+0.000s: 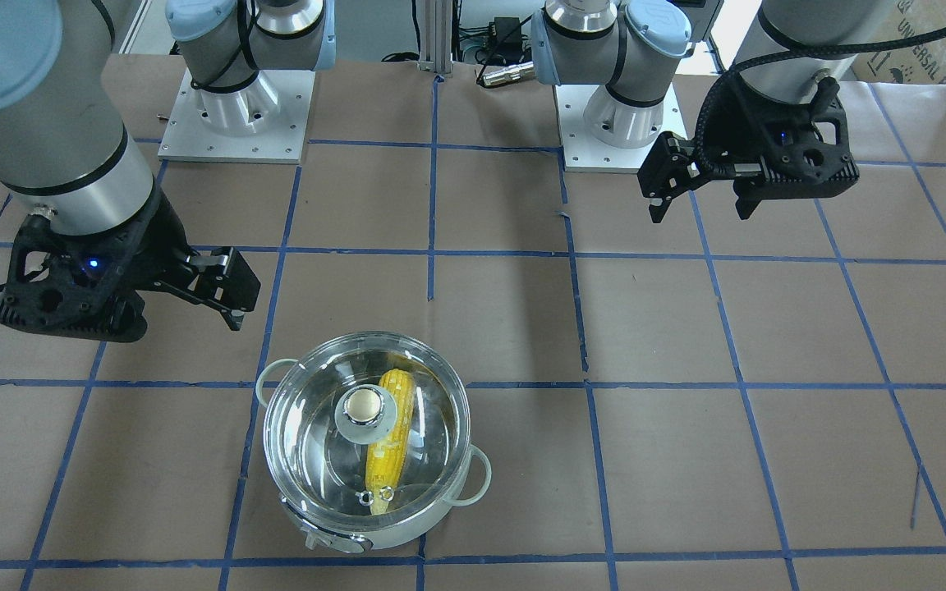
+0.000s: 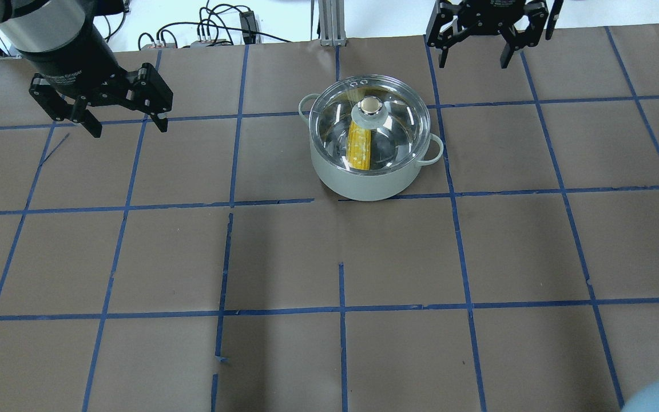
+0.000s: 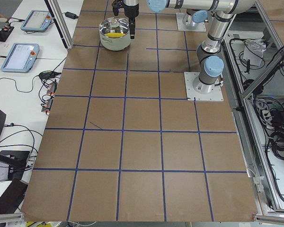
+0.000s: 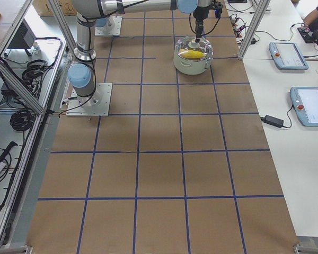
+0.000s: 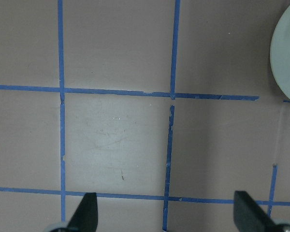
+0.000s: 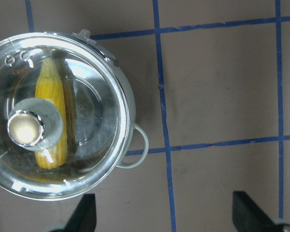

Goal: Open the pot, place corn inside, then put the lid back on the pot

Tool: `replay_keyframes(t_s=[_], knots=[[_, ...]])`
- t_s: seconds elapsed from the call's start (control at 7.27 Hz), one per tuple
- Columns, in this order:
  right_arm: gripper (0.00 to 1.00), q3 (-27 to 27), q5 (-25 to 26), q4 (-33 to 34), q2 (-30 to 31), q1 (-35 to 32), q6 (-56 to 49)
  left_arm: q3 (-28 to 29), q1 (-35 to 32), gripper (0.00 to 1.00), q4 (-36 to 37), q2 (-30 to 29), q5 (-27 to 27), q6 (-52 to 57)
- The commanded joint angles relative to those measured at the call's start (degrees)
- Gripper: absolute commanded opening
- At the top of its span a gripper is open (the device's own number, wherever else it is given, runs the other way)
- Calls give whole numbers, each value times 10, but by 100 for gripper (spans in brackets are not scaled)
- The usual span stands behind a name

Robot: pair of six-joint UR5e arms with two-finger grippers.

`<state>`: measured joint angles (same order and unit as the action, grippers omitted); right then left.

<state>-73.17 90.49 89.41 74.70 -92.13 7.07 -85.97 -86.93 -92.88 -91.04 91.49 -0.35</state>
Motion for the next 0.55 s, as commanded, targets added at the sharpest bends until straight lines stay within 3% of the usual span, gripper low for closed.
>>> replay_keyframes(t_s=[0.0, 0.41], knots=[[100, -55, -3, 15, 33, 7, -6, 0, 0, 100, 2, -2, 1, 0], [100, -54, -7, 24, 33, 6, 0, -1, -1, 100, 2, -1, -3, 0]])
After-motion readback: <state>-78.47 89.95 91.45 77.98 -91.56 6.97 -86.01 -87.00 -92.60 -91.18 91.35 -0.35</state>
